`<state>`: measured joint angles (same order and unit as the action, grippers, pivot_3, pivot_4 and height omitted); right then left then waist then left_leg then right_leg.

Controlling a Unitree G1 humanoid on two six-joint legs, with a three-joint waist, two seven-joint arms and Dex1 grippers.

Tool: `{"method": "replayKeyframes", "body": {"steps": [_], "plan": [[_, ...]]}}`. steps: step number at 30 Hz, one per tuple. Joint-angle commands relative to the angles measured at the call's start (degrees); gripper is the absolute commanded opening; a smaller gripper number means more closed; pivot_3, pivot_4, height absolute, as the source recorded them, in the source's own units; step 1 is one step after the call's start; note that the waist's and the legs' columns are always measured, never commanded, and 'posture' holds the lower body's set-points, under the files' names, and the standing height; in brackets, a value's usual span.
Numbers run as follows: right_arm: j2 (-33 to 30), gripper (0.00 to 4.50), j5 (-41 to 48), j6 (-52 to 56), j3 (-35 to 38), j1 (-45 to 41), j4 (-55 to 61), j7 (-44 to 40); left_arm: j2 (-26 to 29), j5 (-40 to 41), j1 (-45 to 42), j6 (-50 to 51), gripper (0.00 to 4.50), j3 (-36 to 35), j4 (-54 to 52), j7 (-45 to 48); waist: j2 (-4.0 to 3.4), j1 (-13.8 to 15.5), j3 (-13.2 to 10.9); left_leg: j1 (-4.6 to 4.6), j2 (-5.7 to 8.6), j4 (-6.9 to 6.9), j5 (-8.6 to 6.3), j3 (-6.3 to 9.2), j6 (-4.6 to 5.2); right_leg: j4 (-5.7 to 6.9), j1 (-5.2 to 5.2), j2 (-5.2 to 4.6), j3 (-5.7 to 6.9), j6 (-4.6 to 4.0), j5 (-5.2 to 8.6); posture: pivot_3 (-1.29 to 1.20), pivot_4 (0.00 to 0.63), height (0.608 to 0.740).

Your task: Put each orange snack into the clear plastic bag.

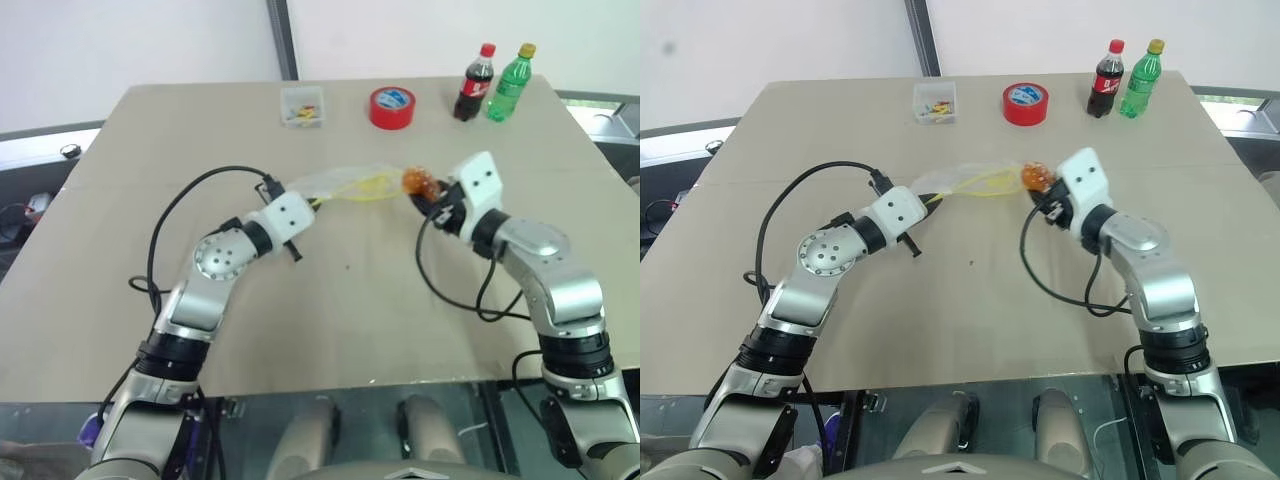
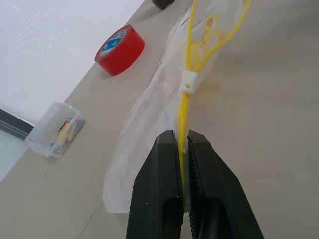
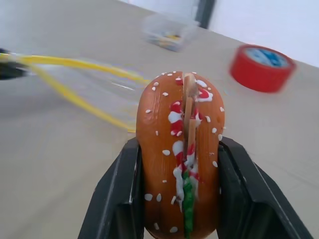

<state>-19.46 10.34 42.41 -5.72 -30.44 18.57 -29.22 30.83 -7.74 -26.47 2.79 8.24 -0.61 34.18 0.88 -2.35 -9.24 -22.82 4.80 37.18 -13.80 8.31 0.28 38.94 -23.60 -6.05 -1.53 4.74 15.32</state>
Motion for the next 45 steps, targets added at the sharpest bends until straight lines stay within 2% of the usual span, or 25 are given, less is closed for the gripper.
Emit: {"method": "replayKeyframes", "body": {"steps": [1, 6, 12, 18, 22, 25, 26, 27, 29, 33, 41, 45], "plan": [[-0.21, 1.7, -1.37, 1.64, -3.48, -2.08, 0.48, 0.71, -0.09, 0.22, -0.84, -2.55, 0.0, 0.15, -2.3, 0.47, 0.0, 0.07, 0.0, 0.0, 0.0, 0.0, 0.0, 0.0, 0.0, 0.0, 0.0, -0.01, 0.0, 0.0, 0.0, 0.0, 0.15, 0.74], [-0.65, 1.7, -2.31, 1.25, -4.89, -2.8, -2.6, 0.91, 1.21, -0.82, -0.12, -7.37, 0.0, 1.79, -4.16, 2.05, 0.0, 0.26, 0.0, -0.05, 0.03, 0.0, 0.0, 0.02, -0.01, -0.04, -0.02, -0.03, 0.02, 0.0, 0.0, 0.0, 0.15, 0.74], [-0.42, 1.7, -2.12, 1.2, -3.81, -3.98, -5.69, 1.03, 1.71, 0.51, 1.66, -7.61, 0.0, 2.02, -6.99, 4.42, 0.0, 0.04, 0.0, -0.03, 0.02, -0.02, 0.0, 0.0, 0.0, -0.03, -0.01, -0.02, 0.0, 0.0, 0.0, 0.0, 0.15, 0.74], [8.6, 1.7, 4.6, 5.1, -0.49, -6.44, -12.13, 1.54, 2.75, 0.76, 3.34, -10.2, 0.0, 3.39, -7.22, 7.6, 0.0, -0.21, 0.0, 0.0, -0.02, -0.04, 0.0, -0.01, 0.0, -0.01, -0.02, 0.02, -0.02, 0.0, 0.0, 0.0, 0.15, 0.74], [11.97, 1.7, 0.65, -0.32, -3.33, -7.77, -21.29, 3.94, 2.9, 0.58, 4.97, -12.01, 0.0, 3.54, -6.99, 7.8, -0.02, 0.01, 0.0, 0.03, -0.01, -0.07, 0.0, -0.02, 0.0, -0.02, -0.02, 0.01, -0.03, -0.01, 0.0, 0.0, 0.15, 0.74], [10.46, 1.7, -5.03, -6.31, -5.54, -9.35, -27.18, 6.75, 2.99, 0.77, 6.55, -11.54, 0.0, 2.58, -7.69, 7.34, -0.02, 0.16, 0.0, 0.0, 0.03, -0.05, 0.0, -0.01, 0.0, -0.05, -0.02, -0.02, -0.02, -0.01, 0.0, 0.0, 0.15, 0.74], [10.2, 1.93, -5.36, -7.54, -5.09, -9.47, -27.9, 7.07, 2.91, 0.93, 6.99, -10.88, 0.0, 2.1, -7.84, 7.0, -0.02, 0.16, 0.0, 0.0, 0.04, -0.05, 0.0, -0.01, 0.0, -0.04, -0.02, -0.03, -0.02, -0.01, 0.0, 0.0, 0.15, 0.74], [10.09, 1.93, -5.18, -8.08, -4.51, -9.45, -28.14, 6.94, 2.83, 1.09, 7.28, -10.24, 0.0, 1.71, -7.87, 6.77, -0.02, 0.12, 0.0, 0.0, 0.04, -0.05, 0.0, -0.02, 0.0, -0.04, -0.02, -0.03, -0.03, -0.01, 0.0, 0.0, 0.15, 0.74], [9.21, 2.67, -5.63, -9.11, -4.36, -8.87, -27.53, 6.55, 2.78, 1.0, 7.6, -9.59, 0.0, 1.32, -7.72, 6.36, -0.02, -0.01, 0.0, 0.0, 0.03, -0.07, 0.0, 0.0, 0.0, -0.03, -0.04, -0.01, -0.02, 0.0, 0.0, 0.0, 0.15, 0.74], [6.87, 4.47, -6.15, -9.63, -3.84, -6.42, -21.47, 6.06, 1.77, 0.87, 7.44, -5.78, 0.0, 0.45, -7.11, 4.45, -0.03, -0.14, 0.0, 0.01, 0.0, -0.08, 0.0, -0.02, 0.0, -0.03, -0.05, 0.01, -0.02, 0.0, 0.0, 0.0, 0.15, 0.74], [-2.54, 4.47, 0.37, -2.38, 1.49, 2.04, -1.54, -0.29, 0.53, -1.22, 5.01, -1.66, 0.0, 0.3, -4.22, 0.61, -0.02, 0.32, 0.0, -0.02, 0.02, -0.06, -0.01, 0.03, 0.01, -0.06, -0.01, 0.0, 0.02, 0.0, 0.0, 0.0, 0.15, 0.74], [-7.11, 4.47, 1.27, 1.42, 7.17, 7.89, 5.28, 1.41, 0.26, -1.09, 3.42, -2.02, 0.0, 0.19, -2.63, 0.45, -0.01, 0.62, 0.0, -0.03, 0.04, -0.05, -0.02, 0.02, 0.03, -0.07, 0.01, -0.03, 0.04, 0.0, 0.0, 0.0, 0.15, 0.74]]}}
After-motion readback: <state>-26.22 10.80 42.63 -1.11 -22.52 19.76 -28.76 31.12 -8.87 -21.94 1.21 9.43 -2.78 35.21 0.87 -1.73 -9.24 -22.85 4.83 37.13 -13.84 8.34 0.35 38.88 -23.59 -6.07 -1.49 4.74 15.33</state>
